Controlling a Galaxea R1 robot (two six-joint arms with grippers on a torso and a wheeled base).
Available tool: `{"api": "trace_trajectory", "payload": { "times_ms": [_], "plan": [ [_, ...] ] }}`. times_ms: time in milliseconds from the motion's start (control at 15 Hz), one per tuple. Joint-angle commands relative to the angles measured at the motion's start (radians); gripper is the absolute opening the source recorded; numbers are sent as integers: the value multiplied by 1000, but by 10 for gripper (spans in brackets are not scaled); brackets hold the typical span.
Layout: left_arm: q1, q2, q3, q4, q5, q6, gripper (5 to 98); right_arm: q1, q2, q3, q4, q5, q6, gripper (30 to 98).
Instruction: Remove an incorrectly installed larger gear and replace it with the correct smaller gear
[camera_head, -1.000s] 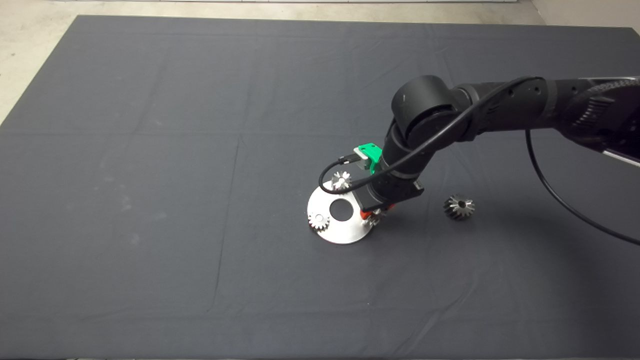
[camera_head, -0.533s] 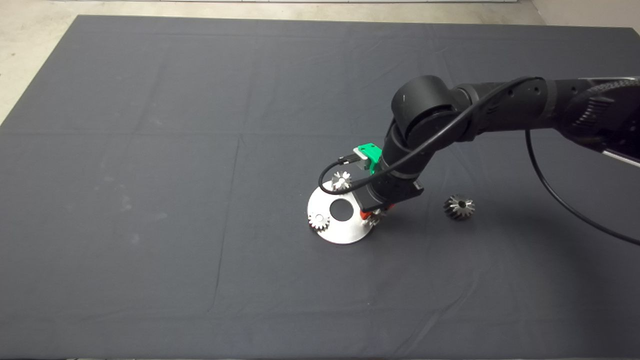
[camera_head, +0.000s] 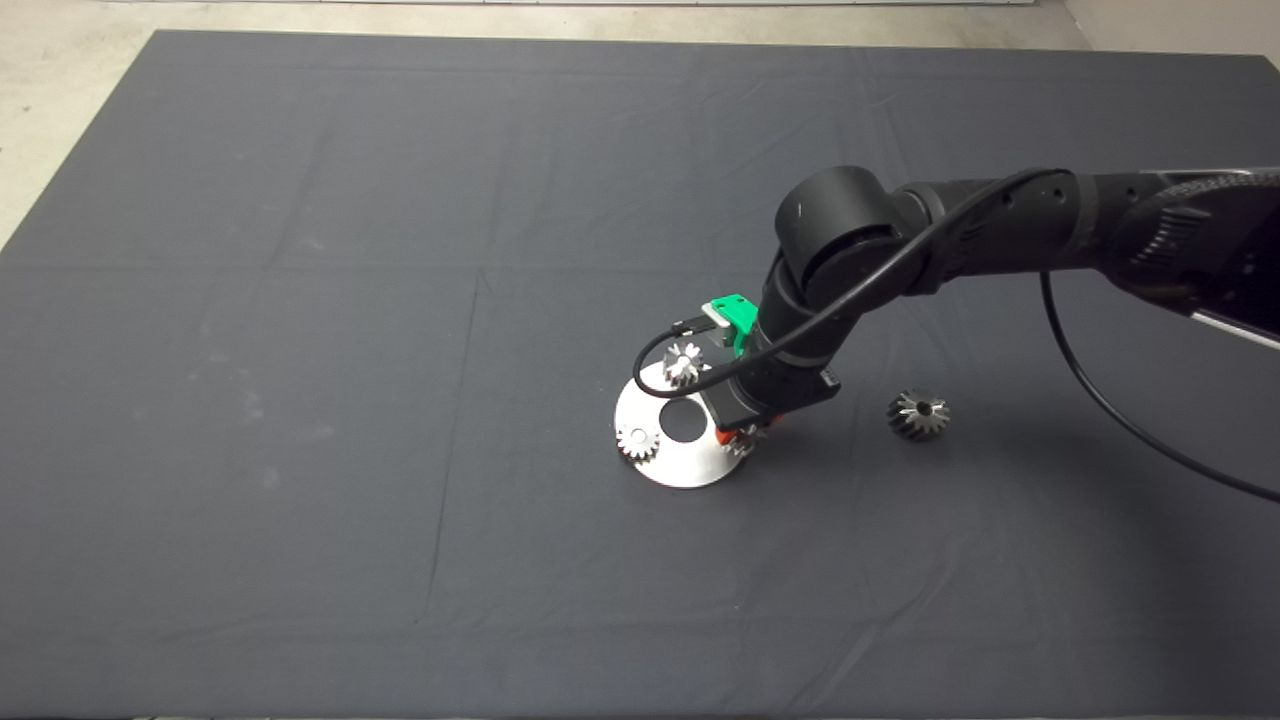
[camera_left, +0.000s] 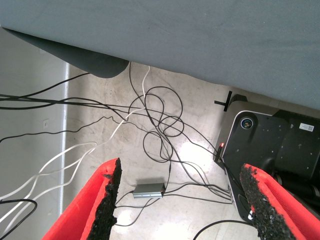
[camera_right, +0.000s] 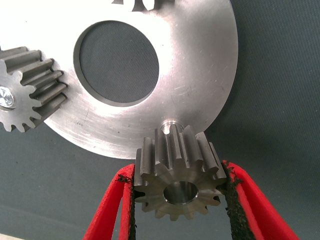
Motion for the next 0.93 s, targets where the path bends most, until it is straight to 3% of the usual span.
{"api": "trace_trajectory", "payload": {
  "times_ms": [0,867],
  "plan": [
    [3,-3,13,-11,-10,2,597,19,17,1,-51,-102,-2,351],
    [3,0,13,-10,-16,2,597,9,37,-2,-61,-104,0,351]
  ]
}}
